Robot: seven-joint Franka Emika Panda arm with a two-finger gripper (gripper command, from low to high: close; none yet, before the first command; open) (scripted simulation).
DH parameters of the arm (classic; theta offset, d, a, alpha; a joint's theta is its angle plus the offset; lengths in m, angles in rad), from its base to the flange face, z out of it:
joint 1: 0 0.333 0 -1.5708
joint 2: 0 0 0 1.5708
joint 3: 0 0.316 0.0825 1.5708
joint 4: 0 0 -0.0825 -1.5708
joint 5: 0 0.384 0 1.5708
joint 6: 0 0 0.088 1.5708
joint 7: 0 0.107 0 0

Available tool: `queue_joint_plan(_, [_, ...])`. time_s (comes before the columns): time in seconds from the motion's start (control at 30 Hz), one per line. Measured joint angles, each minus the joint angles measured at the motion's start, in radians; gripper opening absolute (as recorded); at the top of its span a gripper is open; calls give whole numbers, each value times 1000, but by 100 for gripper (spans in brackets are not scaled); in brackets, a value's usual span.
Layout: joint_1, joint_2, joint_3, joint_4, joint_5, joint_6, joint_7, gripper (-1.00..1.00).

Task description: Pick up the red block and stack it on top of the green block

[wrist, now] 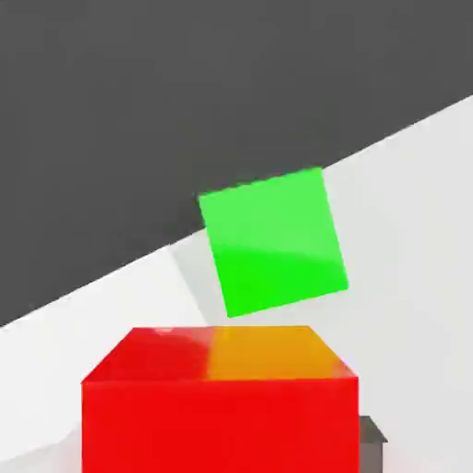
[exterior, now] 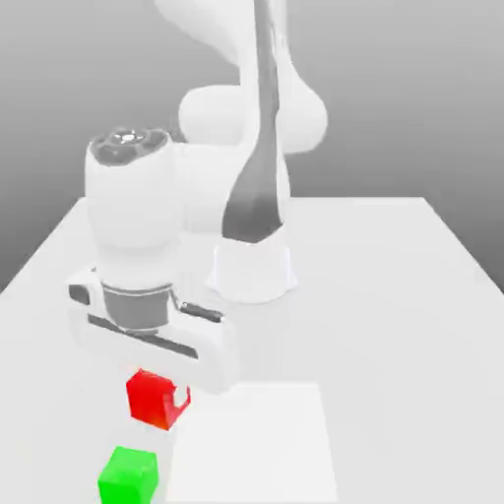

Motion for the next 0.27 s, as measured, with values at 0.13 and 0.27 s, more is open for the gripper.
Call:
queue_joint_plan(0.13, [-15,124,5,44,24,80,-2,-100])
queue_joint_plan(0.27, [-18,158,9,47,30,111,-5,100])
